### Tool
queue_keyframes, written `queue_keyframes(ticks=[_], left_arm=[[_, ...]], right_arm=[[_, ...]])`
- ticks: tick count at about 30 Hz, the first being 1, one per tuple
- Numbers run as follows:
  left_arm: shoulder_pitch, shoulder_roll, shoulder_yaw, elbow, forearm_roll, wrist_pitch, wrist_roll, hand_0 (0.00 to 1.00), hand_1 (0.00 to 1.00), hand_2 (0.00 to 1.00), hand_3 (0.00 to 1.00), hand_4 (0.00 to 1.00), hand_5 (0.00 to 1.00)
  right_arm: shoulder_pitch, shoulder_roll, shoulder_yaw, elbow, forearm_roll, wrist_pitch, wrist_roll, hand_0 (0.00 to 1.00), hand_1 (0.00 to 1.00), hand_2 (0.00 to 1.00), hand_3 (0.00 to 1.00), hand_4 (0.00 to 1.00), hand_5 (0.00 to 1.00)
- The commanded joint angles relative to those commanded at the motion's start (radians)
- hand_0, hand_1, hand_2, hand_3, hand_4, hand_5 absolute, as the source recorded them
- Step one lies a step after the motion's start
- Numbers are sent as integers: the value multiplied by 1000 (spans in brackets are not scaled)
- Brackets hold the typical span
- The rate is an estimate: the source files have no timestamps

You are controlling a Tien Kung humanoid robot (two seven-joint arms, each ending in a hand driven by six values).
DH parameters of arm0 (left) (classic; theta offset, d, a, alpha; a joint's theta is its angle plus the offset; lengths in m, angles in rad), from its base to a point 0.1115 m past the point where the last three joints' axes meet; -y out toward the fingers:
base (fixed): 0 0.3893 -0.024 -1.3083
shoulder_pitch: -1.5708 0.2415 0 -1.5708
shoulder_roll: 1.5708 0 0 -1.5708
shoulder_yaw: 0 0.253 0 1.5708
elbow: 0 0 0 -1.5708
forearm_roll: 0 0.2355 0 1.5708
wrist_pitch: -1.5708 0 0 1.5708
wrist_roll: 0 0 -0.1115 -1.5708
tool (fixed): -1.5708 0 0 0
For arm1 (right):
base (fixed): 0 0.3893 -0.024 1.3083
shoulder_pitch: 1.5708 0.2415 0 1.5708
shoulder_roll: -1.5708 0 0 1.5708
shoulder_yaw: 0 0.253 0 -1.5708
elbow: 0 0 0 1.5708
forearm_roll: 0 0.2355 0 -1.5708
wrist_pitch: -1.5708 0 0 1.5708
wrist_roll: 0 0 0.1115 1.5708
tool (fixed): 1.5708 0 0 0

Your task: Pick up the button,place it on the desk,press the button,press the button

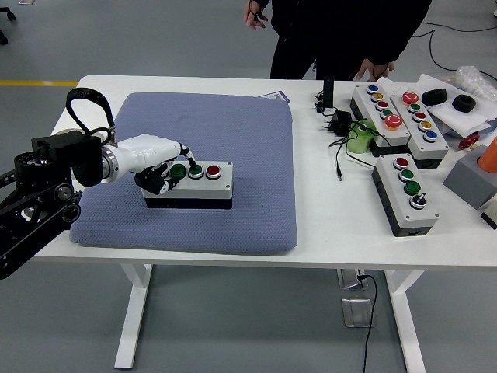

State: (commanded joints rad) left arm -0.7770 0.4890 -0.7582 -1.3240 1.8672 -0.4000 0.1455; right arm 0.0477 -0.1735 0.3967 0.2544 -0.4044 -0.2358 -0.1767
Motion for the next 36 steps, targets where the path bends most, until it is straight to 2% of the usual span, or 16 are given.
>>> queue_keyframes(ticks=[17, 22, 26, 29, 30, 32, 33, 35, 36], left_arm=[[-13, -10, 64, 35, 0, -1, 2, 19, 17, 90, 735, 518, 2], [-7, -5, 34, 24, -4, 9, -6, 17, 16, 88, 731, 516, 2], [4, 3, -29, -17, -17, 17, -9, 16, 6, 73, 723, 508, 2], [11, 10, -83, -61, -44, 40, -15, 16, 6, 73, 723, 508, 2], [13, 11, -107, -73, -59, 52, -18, 19, 2, 60, 716, 574, 2], [15, 10, -137, -79, -90, 78, -23, 19, 2, 60, 716, 574, 2], [16, 9, -153, -78, -108, 101, -25, 19, 2, 60, 716, 574, 2], [23, 4, -189, -57, -169, 177, -17, 19, 2, 60, 716, 574, 2], [26, 3, -199, -50, -202, 223, 2, 46, 92, 159, 781, 892, 640]], right_arm=[[4, -1, 1, 1, -2, 0, -1, 790, 762, 769, 616, 238, 186], [4, -1, 2, 1, -2, 0, 0, 790, 761, 769, 615, 238, 185], [5, -1, 1, 0, -2, 1, 0, 790, 761, 769, 615, 237, 187], [4, -2, 4, 1, -3, 0, 0, 790, 761, 769, 615, 237, 187], [4, -2, 5, 1, -4, 0, 0, 790, 761, 769, 615, 237, 185], [5, -2, 5, 1, -4, -1, 0, 790, 761, 769, 615, 237, 185], [5, -2, 5, 1, -5, -1, -1, 790, 761, 769, 615, 237, 185], [6, -1, 4, 1, -4, -1, -1, 790, 761, 769, 615, 237, 185], [6, -1, 4, 1, -4, -1, -1, 790, 761, 769, 614, 237, 185]])
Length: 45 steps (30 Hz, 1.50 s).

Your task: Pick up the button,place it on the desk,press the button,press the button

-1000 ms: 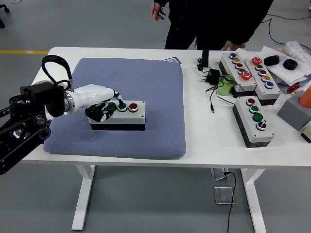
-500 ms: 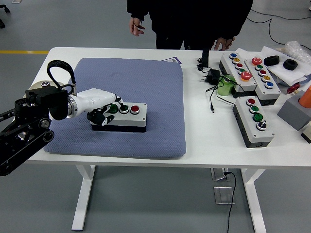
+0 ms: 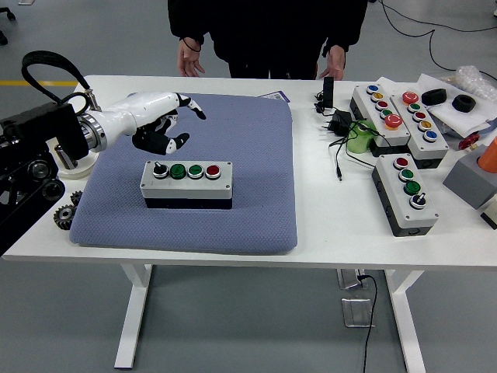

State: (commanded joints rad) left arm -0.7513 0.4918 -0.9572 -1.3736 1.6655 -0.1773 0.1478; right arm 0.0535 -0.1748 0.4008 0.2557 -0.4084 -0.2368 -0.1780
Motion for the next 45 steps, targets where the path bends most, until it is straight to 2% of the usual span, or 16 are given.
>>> queue_keyframes(ticks=[3, 5, 6, 8, 9, 10, 11, 12, 17, 18, 22, 25, 31, 45], left_arm=[[7, -1, -25, 41, -90, 117, 52, 46, 92, 159, 781, 892, 640], [11, -2, -42, 82, -173, 202, 57, 46, 92, 159, 781, 892, 640], [13, -4, -59, 111, -217, 247, 47, 373, 559, 605, 881, 893, 897], [19, -6, -85, 164, -302, 331, 25, 373, 559, 605, 881, 893, 897], [22, -6, -93, 185, -341, 358, 16, 373, 559, 605, 881, 893, 897], [27, -5, -100, 217, -386, 364, 0, 373, 559, 605, 881, 893, 897], [31, -4, -101, 248, -432, 368, -12, 373, 559, 605, 881, 893, 897], [35, -3, -99, 268, -471, 370, -17, 747, 824, 864, 900, 839, 998], [81, 0, -104, 336, -678, 346, -78, 747, 824, 864, 900, 839, 998], [87, -2, -108, 342, -710, 338, -91, 833, 870, 908, 905, 766, 998], [122, -8, -142, 362, -899, 256, -134, 833, 870, 908, 905, 766, 998], [129, -9, -146, 366, -1006, 230, -141, 841, 878, 907, 908, 760, 998], [134, -12, -148, 370, -1017, 220, -146, 847, 879, 907, 908, 761, 998], [146, -15, -156, 379, -1024, 230, -152, 849, 881, 914, 916, 755, 998]], right_arm=[[0, 1, 4, 0, 0, -1, 0, 790, 761, 769, 614, 237, 185], [-1, 2, 9, -1, -3, -1, -1, 790, 761, 769, 614, 237, 185], [-1, 3, 12, -1, -2, -2, -1, 791, 761, 770, 615, 237, 185], [-2, 4, 13, -2, 0, -2, -2, 791, 761, 770, 615, 237, 185], [-3, 5, 12, -2, 0, -3, -2, 791, 761, 770, 615, 237, 185], [-3, 5, 14, -2, 1, -3, -2, 791, 761, 770, 615, 237, 185], [-4, 6, 14, -3, 2, -3, -2, 791, 761, 770, 615, 237, 185], [-5, 6, 14, -3, 3, -3, -2, 792, 761, 770, 615, 238, 183], [-10, 9, 19, -4, 3, -3, -2, 792, 761, 770, 615, 238, 183], [-10, 9, 19, -4, 4, -3, -2, 791, 761, 770, 615, 238, 183], [-13, 11, 20, -7, 5, -2, 0, 791, 761, 770, 615, 238, 183], [-15, 11, 19, -8, 7, -2, 1, 790, 761, 770, 614, 237, 188], [-15, 12, 16, -9, 9, -2, 1, 790, 761, 770, 614, 238, 186], [-15, 11, 13, -7, 5, -2, 2, 791, 761, 770, 615, 237, 185]])
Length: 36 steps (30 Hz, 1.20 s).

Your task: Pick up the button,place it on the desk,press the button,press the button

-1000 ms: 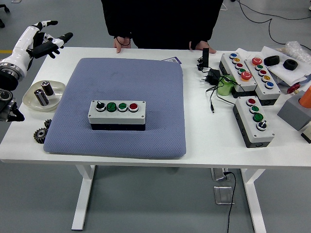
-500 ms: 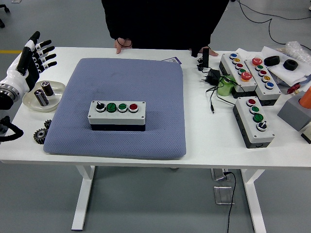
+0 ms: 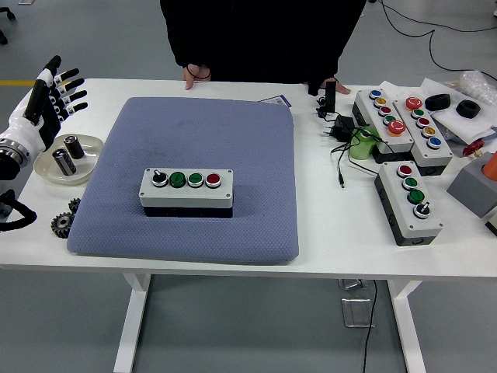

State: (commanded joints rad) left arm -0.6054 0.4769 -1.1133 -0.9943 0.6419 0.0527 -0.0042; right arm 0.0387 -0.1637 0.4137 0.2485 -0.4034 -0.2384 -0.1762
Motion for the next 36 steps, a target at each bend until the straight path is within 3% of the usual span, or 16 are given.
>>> queue_keyframes(ticks=[21, 36], left_arm=[[-8, -6, 4, 16, 8, -4, -14, 845, 878, 904, 914, 756, 998], [-13, 5, -6, 30, 1, -4, -19, 845, 878, 904, 914, 758, 998]], right_arm=[[10, 3, -27, -7, 13, 0, 1, 791, 761, 770, 615, 237, 185], [19, -4, 4, -2, -10, -2, -2, 790, 761, 768, 614, 237, 185]])
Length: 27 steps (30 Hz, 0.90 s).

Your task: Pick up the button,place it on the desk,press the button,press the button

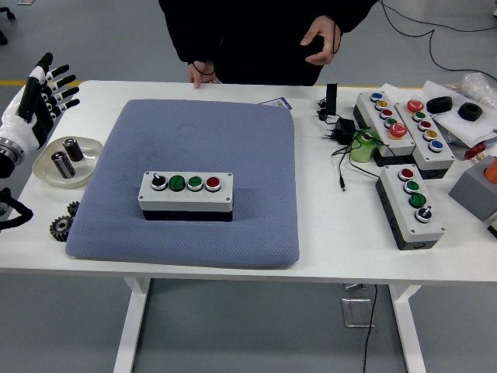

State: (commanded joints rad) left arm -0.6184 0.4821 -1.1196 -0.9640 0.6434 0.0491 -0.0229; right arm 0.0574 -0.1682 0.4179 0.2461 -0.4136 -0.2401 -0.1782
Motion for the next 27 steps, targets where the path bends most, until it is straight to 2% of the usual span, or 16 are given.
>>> queue_keyframes(ticks=[8, 9, 14, 15, 27], left_arm=[[-3, 2, 3, -1, 15, -4, -5, 847, 879, 904, 914, 769, 998], [-2, 2, 3, 0, 17, -4, -6, 855, 883, 909, 924, 823, 998], [-2, -1, 6, 9, 26, -2, -8, 855, 883, 909, 924, 823, 998], [-3, -2, 8, 9, 28, -1, -7, 860, 886, 916, 932, 854, 998], [-12, 0, 21, 3, 41, 0, -1, 859, 887, 920, 936, 858, 998]], right_arm=[[-2, 0, 1, -1, -1, 1, 2, 790, 761, 769, 614, 238, 185], [-2, 1, 1, -1, -1, 1, 2, 792, 761, 768, 614, 237, 184], [-4, 2, -5, -2, 3, 1, 3, 792, 761, 768, 614, 237, 184], [-3, 2, -5, -3, 4, 2, 3, 790, 761, 768, 614, 238, 184], [-4, 5, -7, -3, 11, 1, 2, 790, 761, 768, 614, 237, 184]])
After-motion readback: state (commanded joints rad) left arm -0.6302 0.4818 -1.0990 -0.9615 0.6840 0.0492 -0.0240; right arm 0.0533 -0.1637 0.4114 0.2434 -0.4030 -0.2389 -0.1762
